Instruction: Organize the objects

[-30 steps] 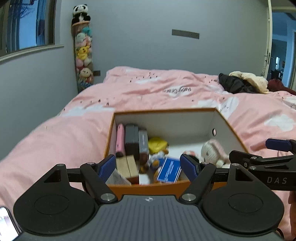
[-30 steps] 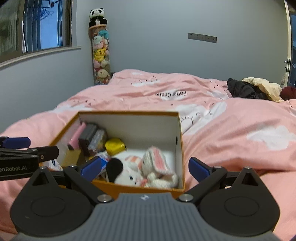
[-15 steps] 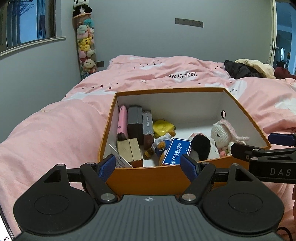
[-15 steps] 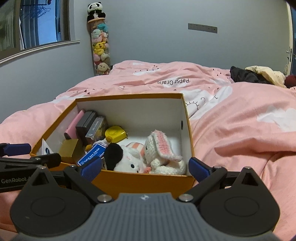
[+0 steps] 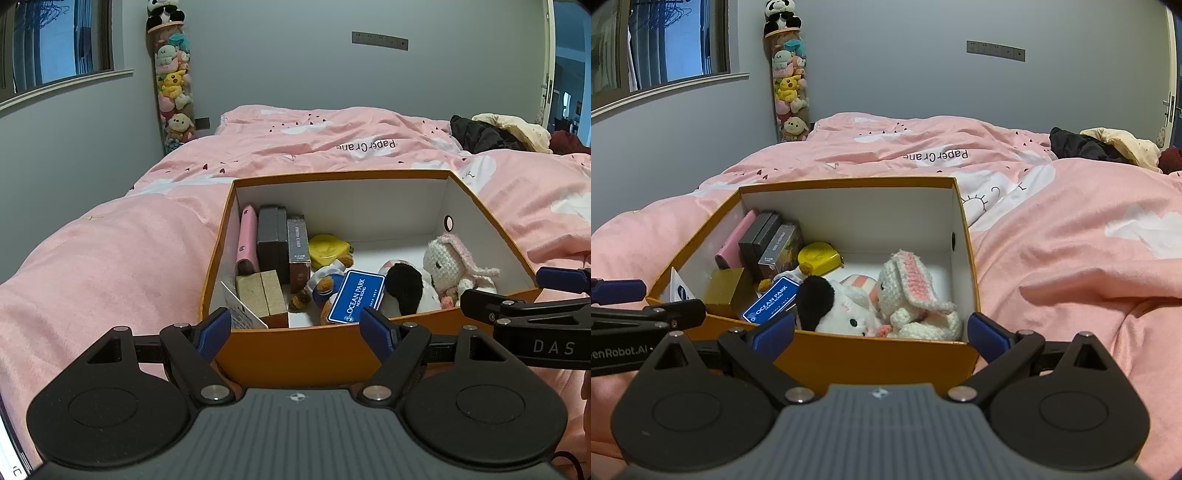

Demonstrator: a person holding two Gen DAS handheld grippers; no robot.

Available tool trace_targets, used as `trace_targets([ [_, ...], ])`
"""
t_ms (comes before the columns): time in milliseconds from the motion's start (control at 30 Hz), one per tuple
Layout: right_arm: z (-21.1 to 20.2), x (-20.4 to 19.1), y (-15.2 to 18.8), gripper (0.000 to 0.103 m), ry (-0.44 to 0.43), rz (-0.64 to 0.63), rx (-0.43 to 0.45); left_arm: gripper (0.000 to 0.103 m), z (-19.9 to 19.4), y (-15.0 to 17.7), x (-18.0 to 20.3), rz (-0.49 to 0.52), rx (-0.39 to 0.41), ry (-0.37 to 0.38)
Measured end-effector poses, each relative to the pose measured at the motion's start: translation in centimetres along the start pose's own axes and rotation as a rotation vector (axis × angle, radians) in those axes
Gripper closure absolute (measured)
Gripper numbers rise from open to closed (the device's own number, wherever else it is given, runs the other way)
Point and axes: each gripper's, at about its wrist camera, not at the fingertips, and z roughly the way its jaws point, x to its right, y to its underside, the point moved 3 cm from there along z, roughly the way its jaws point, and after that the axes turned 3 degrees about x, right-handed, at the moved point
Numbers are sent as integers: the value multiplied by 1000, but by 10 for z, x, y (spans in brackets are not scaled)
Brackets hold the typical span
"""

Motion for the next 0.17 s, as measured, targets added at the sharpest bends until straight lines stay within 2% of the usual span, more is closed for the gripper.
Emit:
trace_targets([
  [167, -2, -1, 1, 3, 1, -1, -3, 13, -2, -1, 0, -4, 4, 4],
])
